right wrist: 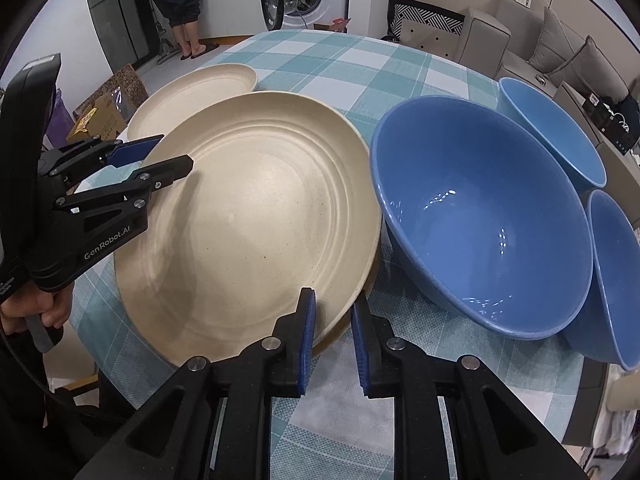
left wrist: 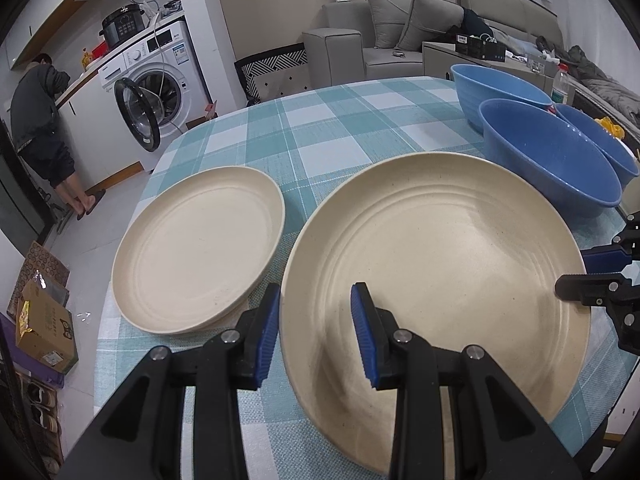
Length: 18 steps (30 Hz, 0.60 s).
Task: Organize plates and bowls
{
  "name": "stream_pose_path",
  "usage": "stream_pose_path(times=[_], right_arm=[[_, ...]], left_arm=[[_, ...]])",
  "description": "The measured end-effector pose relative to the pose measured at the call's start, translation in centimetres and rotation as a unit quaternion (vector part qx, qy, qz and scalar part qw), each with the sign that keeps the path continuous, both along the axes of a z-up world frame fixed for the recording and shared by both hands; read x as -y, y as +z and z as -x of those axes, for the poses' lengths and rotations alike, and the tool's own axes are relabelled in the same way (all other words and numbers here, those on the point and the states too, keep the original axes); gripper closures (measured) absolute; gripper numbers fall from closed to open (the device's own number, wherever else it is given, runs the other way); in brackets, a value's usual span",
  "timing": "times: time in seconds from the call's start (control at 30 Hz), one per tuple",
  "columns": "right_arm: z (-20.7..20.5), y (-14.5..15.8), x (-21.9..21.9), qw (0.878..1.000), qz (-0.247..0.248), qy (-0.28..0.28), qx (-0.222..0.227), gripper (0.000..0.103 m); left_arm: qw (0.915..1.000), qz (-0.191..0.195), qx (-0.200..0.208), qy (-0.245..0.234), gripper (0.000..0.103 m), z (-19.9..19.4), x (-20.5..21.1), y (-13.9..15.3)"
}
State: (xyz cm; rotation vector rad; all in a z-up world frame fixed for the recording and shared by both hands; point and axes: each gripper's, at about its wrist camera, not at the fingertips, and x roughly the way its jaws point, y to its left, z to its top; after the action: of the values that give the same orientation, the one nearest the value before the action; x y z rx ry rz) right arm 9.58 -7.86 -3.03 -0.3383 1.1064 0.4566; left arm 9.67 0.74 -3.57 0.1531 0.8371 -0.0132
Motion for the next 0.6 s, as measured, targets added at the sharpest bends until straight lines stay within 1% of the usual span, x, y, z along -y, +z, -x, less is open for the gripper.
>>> stream_pose_path(times=[0.33, 0.6], right_arm=[[0.4, -0.5, -0.4, 1.000, 0.024, 0.006, 0.009, 0.081], [0.6, -1.1, -0.8, 0.999, 0.047, 0.011, 0.011, 0.080]], left_arm=[[0.9998, -0.010, -0.014, -0.007, 0.070, -0.5, 0.6, -0.9], [0.9996, -0.009, -0.026, -0.009, 0.070, -0.8, 0.7, -1.7]])
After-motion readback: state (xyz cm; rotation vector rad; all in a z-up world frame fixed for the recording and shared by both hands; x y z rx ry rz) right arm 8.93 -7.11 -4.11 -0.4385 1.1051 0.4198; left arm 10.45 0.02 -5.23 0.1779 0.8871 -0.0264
